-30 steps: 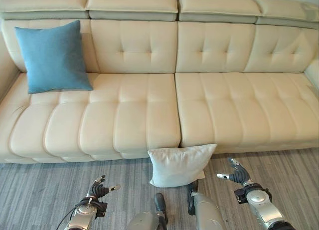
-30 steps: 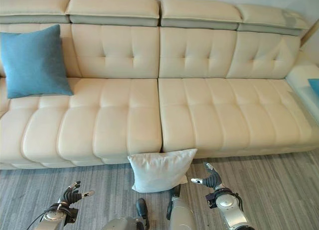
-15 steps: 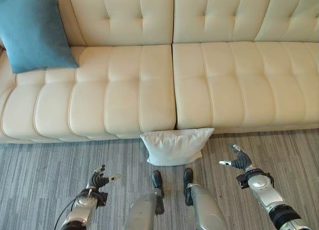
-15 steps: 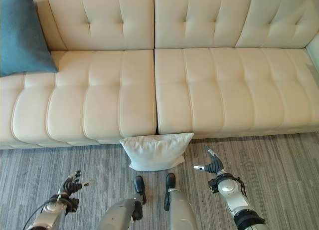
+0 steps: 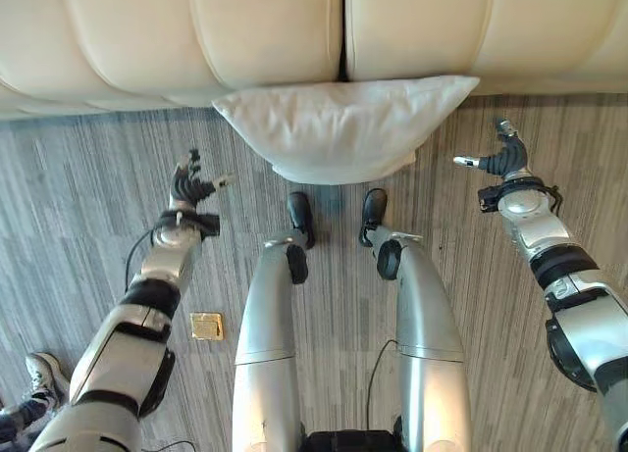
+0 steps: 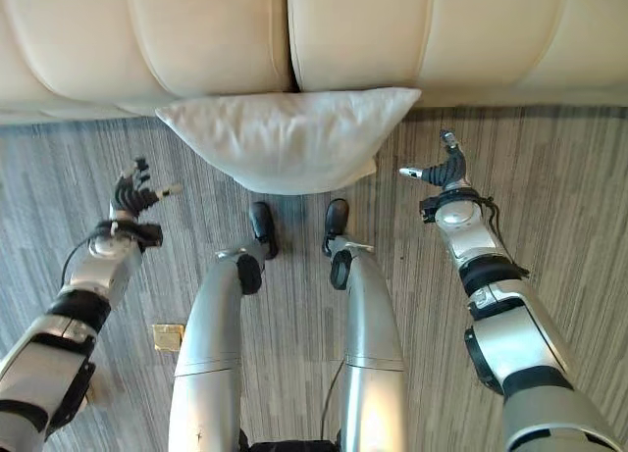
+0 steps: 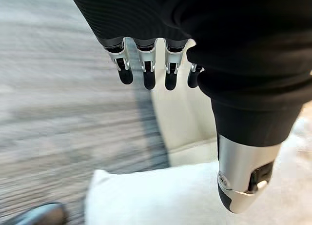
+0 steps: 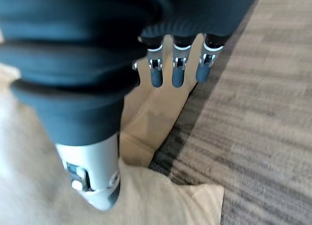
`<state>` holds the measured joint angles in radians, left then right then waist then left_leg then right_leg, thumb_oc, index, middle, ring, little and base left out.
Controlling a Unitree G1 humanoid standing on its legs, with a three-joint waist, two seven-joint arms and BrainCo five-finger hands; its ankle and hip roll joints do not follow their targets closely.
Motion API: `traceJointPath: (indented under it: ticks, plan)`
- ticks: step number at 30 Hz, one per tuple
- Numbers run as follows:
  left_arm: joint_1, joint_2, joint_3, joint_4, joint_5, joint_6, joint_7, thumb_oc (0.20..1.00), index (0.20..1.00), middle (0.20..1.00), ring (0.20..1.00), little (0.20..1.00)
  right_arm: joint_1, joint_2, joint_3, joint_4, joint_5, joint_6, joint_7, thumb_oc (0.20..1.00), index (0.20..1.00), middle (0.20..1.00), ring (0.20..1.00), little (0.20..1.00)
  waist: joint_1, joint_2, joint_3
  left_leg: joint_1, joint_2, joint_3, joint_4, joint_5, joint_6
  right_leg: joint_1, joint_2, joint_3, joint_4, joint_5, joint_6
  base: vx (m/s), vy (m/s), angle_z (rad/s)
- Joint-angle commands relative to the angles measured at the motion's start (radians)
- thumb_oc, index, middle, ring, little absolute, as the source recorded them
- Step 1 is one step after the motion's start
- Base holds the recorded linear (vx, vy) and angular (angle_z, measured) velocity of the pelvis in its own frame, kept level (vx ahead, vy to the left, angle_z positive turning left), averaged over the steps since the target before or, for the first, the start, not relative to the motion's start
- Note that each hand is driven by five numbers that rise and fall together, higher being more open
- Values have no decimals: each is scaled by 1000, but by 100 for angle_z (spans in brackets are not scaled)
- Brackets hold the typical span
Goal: Pick up all the scattered cushions and arrange them neatly on the sofa.
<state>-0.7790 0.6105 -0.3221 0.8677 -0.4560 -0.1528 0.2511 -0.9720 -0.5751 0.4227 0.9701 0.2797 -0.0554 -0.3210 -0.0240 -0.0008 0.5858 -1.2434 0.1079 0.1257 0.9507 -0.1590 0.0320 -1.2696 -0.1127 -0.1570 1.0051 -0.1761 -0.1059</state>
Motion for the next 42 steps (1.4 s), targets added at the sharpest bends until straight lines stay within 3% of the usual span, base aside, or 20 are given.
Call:
traceJointPath:
  ticks: [1, 5, 11, 12, 13, 21, 27, 28, 29, 33, 34, 36, 39, 41, 42]
  plan:
    - [33, 27, 18, 10, -29, -27, 43, 1000, 1000, 1000, 1000, 1000, 16, 12, 11, -7, 100, -32, -56, 1000, 1000, 1000, 1000, 1000, -13, 13, -125, -14, 3, -63, -16, -71, -50, 1, -17, 90, -97, -22, 110, 0, 0, 0]
    - [-137, 16, -79, 64, -22, -19, 42, 1000, 1000, 1000, 1000, 1000, -123, 80, 83, 30, 151, -44, -64, 1000, 1000, 1000, 1000, 1000, -5, 17, -139, -119, -15, -81, 46, -82, -37, -100, -23, 97, -32, -40, 93, 4, -5, -1]
    - [-311, -106, -182, 68, -10, -35, 76, 1000, 1000, 1000, 1000, 1000, -247, 231, 156, -23, 215, -105, -85, 1000, 1000, 1000, 1000, 1000, 11, 30, -178, -161, -38, -92, 38, -70, -34, -140, -32, 91, -20, -50, 86, 18, -28, 9]
    - [-326, -119, -190, 53, -7, -43, 87, 1000, 1000, 1000, 1000, 1000, -260, 249, 159, -50, 223, -121, -92, 200, 200, 200, 200, 200, 13, 31, -185, -158, -43, -95, 27, -65, -36, -138, -33, 90, -25, -48, 86, -5, -26, 15]
    - [-331, -136, -195, 6, 4, -61, 104, 200, 200, 200, 200, 200, -266, 276, 151, -117, 238, -161, -101, 200, 200, 200, 200, 200, 16, 32, -199, -152, -49, -99, 11, -58, -39, -129, -33, 85, -37, -46, 88, -5, -19, 19]
    - [-269, -140, -151, -162, 7, -110, 146, 200, 200, 200, 200, 200, -182, 297, 105, -294, 250, -242, -84, 200, 200, 200, 200, 200, 17, 26, -240, -81, -59, -101, -96, -26, -57, -51, -26, 64, -131, -14, 107, -8, -4, 6]
    - [-168, -162, -94, -304, 18, -130, 158, 200, 200, 200, 200, 200, -59, 283, 65, -387, 212, -243, -60, 200, 200, 200, 200, 200, 13, 30, -254, 27, -51, -102, -217, 5, -67, 51, -29, 54, -233, 19, 129, -34, 14, 6]
    - [-74, -192, -59, -400, 33, -138, 149, 200, 200, 200, 200, 200, 39, 272, 35, -455, 179, -237, -45, 200, 200, 200, 200, 200, 12, 29, -267, 128, -48, -96, -306, 22, -74, 147, -42, 46, -314, 41, 144, -40, 23, 12]
    - [-68, -193, -58, -405, 35, -136, 150, 200, 200, 200, 200, 200, 46, 272, 35, -460, 177, -235, -46, 200, 200, 200, 200, 200, 12, 29, -264, 140, -48, -96, -314, 25, -74, 158, -41, 46, -321, 44, 144, -16, 65, 13]
    - [204, -242, 5, -620, 61, -138, 95, 200, 200, 200, 200, 200, 328, 260, -28, -694, 92, -221, 22, 200, 200, 200, 200, 200, 5, 12, -274, 454, -57, -80, -499, 41, -83, 459, -62, 20, -511, 90, 173, 77, 60, 8]
    - [210, -242, 5, -624, 61, -136, 96, 200, 200, 200, 200, 200, 335, 260, -28, -699, 91, -219, 22, 200, 200, 200, 200, 200, 5, 12, -271, 465, -58, -80, -505, 43, -83, 470, -61, 19, -517, 91, 173, 130, 42, 1]
    - [311, -243, 15, -682, 82, -131, 64, 200, 200, 200, 200, 200, 449, 255, -44, -789, 51, -211, 51, 200, 200, 200, 200, 200, -5, -1, -267, 581, -65, -70, -577, 76, -78, 590, -72, 2, -599, 138, 176, 63, 44, 2]
    - [462, -242, 32, -763, 106, -128, 25, 200, 200, 200, 200, 200, 611, 240, -77, -909, 17, -204, 101, 200, 200, 200, 200, 200, -13, -12, -279, 753, -71, -65, -665, 86, -80, 766, -73, -11, -692, 155, 189, 189, 52, 2]
    - [592, -215, 60, -829, 121, -125, -13, 200, 200, 200, 200, 200, 751, 209, -117, -1009, 4, -197, 155, 200, 200, 200, 200, 200, -21, -22, -322, 892, -71, -61, -742, 94, -82, 906, -63, -18, -769, 166, 203, 303, 56, -3]
    - [593, -215, 60, -830, 121, -124, -13, 200, 200, 200, 200, 200, 753, 209, -118, -1011, 4, -196, 155, 200, 200, 200, 200, 200, -22, -23, -324, 893, -72, -61, -748, 100, -81, 908, -64, -19, -775, 171, 203, 255, 47, -8]
